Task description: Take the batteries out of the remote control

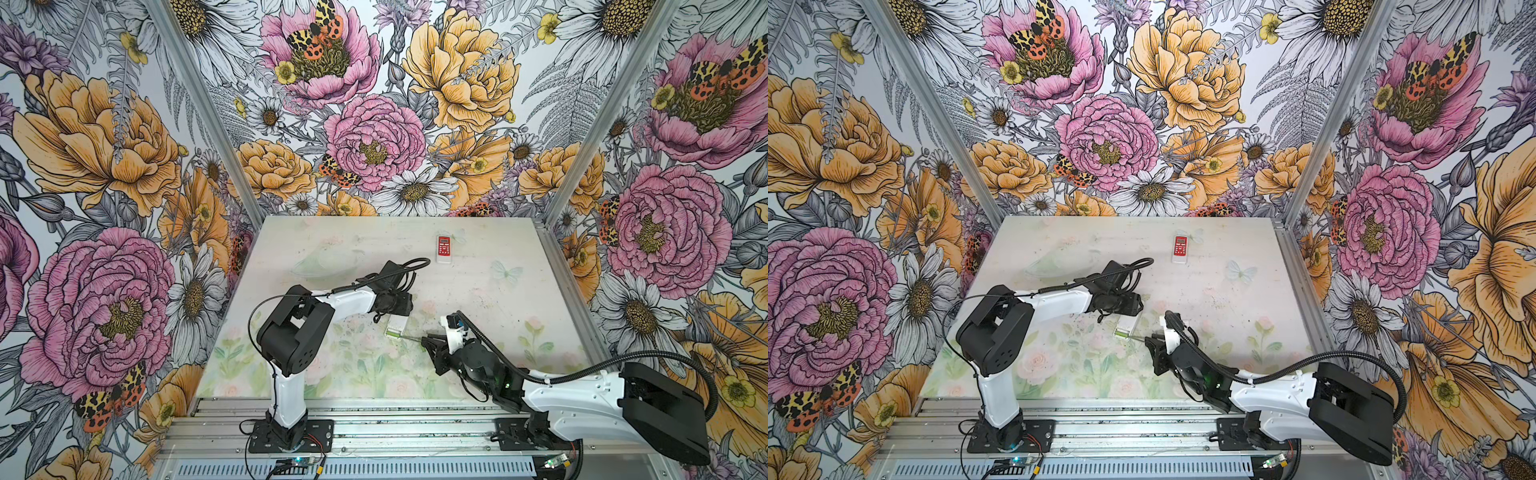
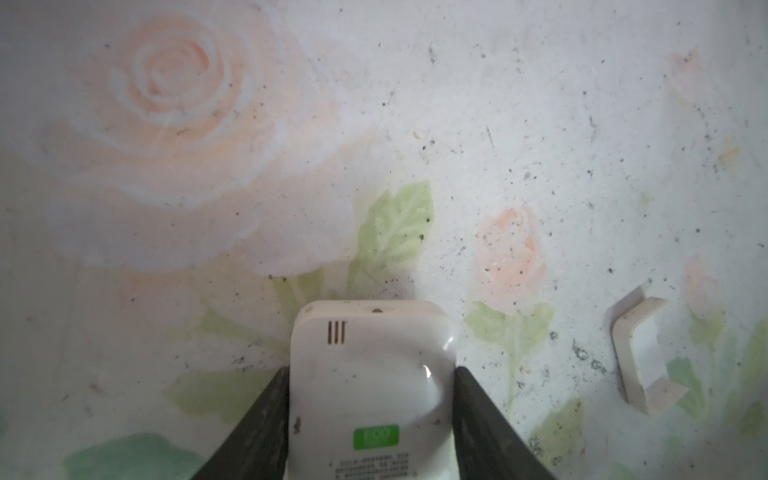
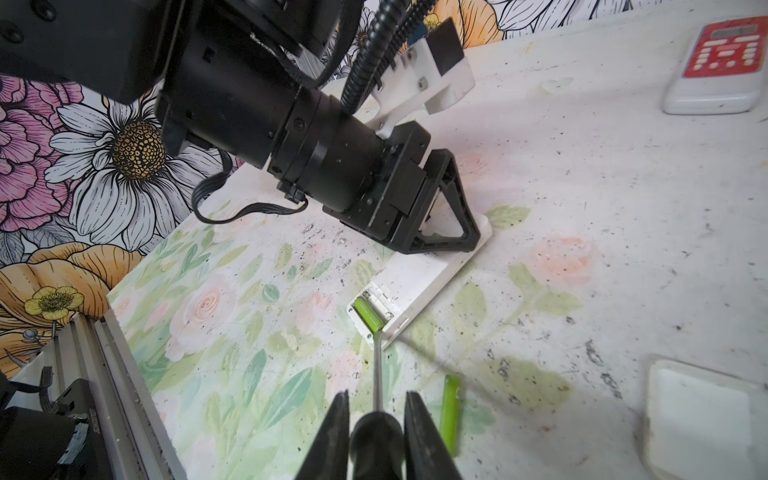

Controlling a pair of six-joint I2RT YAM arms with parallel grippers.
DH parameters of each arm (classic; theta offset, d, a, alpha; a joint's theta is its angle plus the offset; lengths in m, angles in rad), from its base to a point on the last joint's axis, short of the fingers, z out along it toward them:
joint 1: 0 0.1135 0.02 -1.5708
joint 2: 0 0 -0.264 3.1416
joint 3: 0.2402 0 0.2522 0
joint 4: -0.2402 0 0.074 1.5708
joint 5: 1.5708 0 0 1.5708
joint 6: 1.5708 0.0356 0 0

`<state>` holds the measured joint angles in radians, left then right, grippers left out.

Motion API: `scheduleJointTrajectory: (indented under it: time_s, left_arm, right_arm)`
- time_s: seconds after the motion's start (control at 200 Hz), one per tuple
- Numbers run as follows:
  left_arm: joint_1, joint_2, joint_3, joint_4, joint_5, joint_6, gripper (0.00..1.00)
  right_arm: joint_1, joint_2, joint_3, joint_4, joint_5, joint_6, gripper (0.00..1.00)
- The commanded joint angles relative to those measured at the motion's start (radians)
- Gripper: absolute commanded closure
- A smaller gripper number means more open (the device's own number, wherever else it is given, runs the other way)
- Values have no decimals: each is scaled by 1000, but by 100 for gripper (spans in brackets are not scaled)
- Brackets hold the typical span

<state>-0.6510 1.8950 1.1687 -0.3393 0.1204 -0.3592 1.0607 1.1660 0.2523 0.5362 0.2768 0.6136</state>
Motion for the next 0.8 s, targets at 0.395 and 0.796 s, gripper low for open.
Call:
scheduleJointTrajectory:
  time_s: [0.395, 0.796]
  left_arm:
    - [-25, 12, 49, 29, 76, -95, 100]
    - [-24, 13, 55, 31, 81, -93, 100]
  right_arm:
    - [6, 35, 41, 156, -74, 16, 100]
    - [5, 75, 55, 198, -66, 20, 100]
